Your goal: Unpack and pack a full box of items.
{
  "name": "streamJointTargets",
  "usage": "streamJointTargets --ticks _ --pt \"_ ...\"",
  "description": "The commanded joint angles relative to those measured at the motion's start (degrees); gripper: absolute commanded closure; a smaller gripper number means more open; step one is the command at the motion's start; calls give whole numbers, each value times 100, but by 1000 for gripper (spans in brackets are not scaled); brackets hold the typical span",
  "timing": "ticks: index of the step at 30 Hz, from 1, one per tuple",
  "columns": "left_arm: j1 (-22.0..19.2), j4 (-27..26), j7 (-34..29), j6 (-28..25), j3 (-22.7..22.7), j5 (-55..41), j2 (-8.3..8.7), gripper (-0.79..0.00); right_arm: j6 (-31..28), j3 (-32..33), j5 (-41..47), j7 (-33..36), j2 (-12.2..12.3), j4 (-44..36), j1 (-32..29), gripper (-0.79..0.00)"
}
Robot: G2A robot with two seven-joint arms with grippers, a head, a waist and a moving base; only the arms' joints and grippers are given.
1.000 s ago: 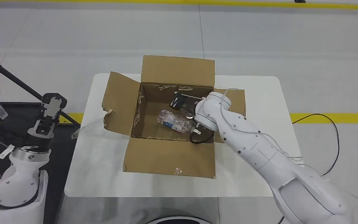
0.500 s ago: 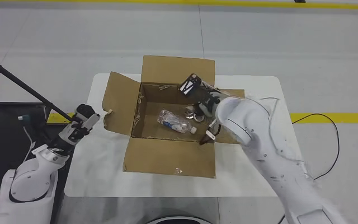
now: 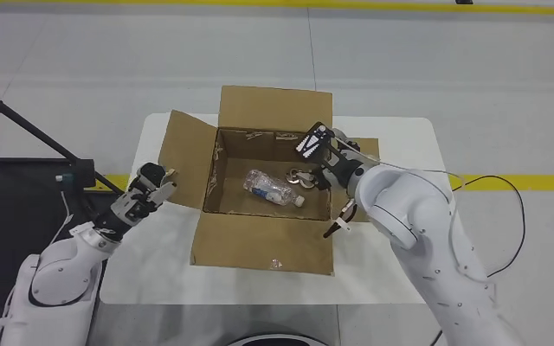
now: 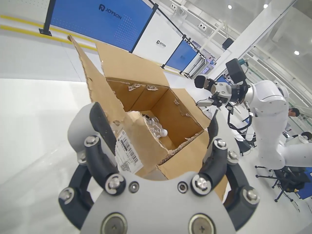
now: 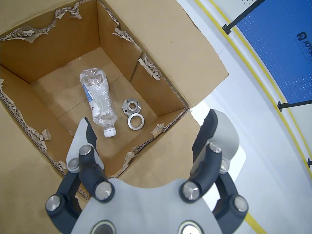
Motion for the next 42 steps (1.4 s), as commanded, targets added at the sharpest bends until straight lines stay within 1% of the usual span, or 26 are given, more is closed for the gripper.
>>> streamJointTargets --ticks 1,2,4,8,14,20,25,28,30,34,35,37,42 --pt "-3 -29 -12 6 51 36 5 -785 0 0 0 0 0 0 0 -785" --pt "-3 -51 -19 3 78 46 8 -785 0 0 0 0 0 0 0 -785" --pt "4 -99 -43 -27 132 63 14 -785 105 123 120 -257 6 3 -113 -785" --pt "26 -190 -45 -43 255 135 20 -785 71 709 818 -664 55 -126 -371 -785" --pt "3 -351 -31 -44 516 281 25 -785 -351 2013 2266 -1105 191 -317 -975 -785" --pt "-64 -465 -97 20 786 412 34 -785 -741 3070 3668 -1126 310 -90 -1454 -785" --pt "-195 -456 -147 131 1034 512 39 -785 -1034 3652 4766 -754 412 443 -1634 -785" --pt "-283 -429 -195 267 1166 541 42 -785 -1333 3782 5494 -353 475 917 -1576 -785" --pt "-348 -424 -177 454 1253 564 38 -785 -1427 3859 5858 -104 521 1326 -1468 -785" --pt "-480 -415 -195 711 1427 660 36 -785 -1558 3794 6785 644 604 2223 -1142 -785" --pt "-507 -416 -205 756 1469 683 36 -785 -1567 3780 6913 779 624 2461 -1047 -785" --pt "-553 -406 -222 837 1539 725 36 -785 -1527 3747 6955 816 655 2921 -872 -785" --pt "-635 -371 -345 1055 1681 902 44 -785 -1536 3427 7220 1045 682 3846 -488 -785"
